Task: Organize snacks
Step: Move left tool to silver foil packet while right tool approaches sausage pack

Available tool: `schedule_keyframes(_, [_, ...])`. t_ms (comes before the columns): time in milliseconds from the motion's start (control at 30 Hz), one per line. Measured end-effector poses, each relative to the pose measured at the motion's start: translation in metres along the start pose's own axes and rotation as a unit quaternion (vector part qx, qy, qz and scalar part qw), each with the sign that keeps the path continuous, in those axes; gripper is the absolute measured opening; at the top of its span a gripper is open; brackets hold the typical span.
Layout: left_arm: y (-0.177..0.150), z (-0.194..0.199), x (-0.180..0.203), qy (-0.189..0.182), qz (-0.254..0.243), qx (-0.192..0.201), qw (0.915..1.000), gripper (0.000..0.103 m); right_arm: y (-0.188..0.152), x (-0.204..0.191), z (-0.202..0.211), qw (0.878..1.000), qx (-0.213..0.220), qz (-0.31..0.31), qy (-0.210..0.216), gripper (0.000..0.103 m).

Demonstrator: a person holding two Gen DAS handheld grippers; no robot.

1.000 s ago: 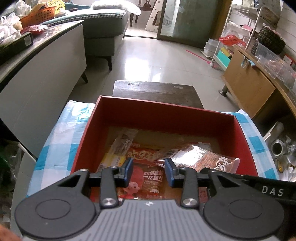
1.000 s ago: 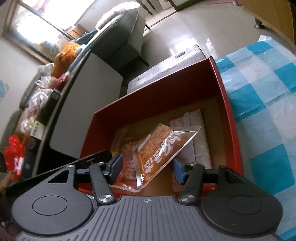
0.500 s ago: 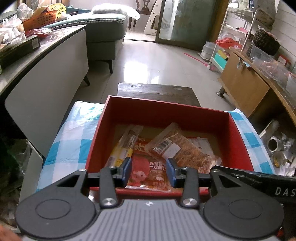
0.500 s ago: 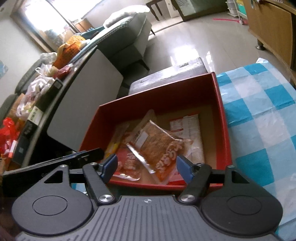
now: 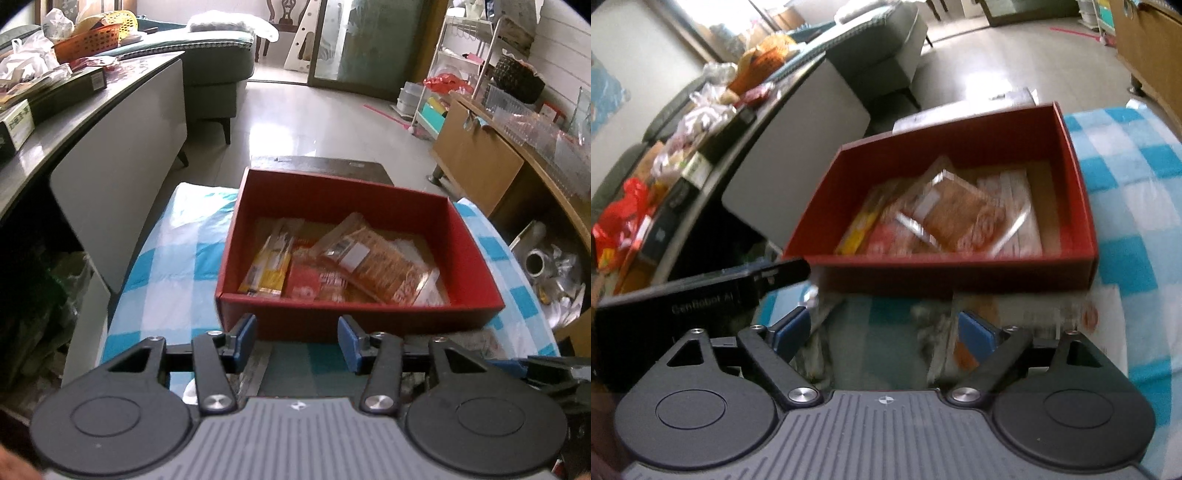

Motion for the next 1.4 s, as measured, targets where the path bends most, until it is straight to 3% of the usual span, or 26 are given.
schedule_keyframes(100, [-0.012, 0.003, -0.003, 0.004, -0.006, -0.009, 0.9999, 0.046, -0.016, 0.001, 0.003, 1.000, -0.012, 0.001, -0.006, 0.097])
schedule_keyframes(500, [-0.046, 0.003, -0.019, 0.007, -0.011, -0.047, 0.9988, 0.052, -0.058, 0.011, -0.004, 0.998, -0.055, -0.002, -0.033, 0.103])
schedule_keyframes(867, [-0.029, -0.030, -0.049, -0.036, 0.105, -0.084, 0.9902, 0.058, -0.073, 0.013, -0.030, 0.992, -0.097, 0.025, -0.076, 0.103])
schedule_keyframes(1067, [-0.025, -0.048, -0.040, 0.005, 0.059, -0.103, 0.9929, 0.058, -0.074, 0.010, -0.034, 0.991, -0.101, 0.041, -0.083, 0.103])
schedule_keyframes(1167, [-0.025, -0.058, -0.044, 0.021, 0.060, -0.115, 0.9913, 0.058, -0.078, 0.007, -0.035, 0.989, -0.101, 0.060, -0.088, 0.103])
schedule_keyframes(1400, [-0.033, -0.082, -0.039, 0.027, 0.036, -0.159, 0.9862, 0.059, -0.096, 0.011, -0.023, 0.994, -0.043, 0.075, -0.062, 0.103])
Point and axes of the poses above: each gripper's, at about its wrist camera, not at the fingertips, and z roughly against the way its jaws point, x to its right, y to its top, the point moved 2 cm from there along -z, roughly the way its jaws point, and after that the axes turned 12 degrees about -z, right-handed, at the moved point
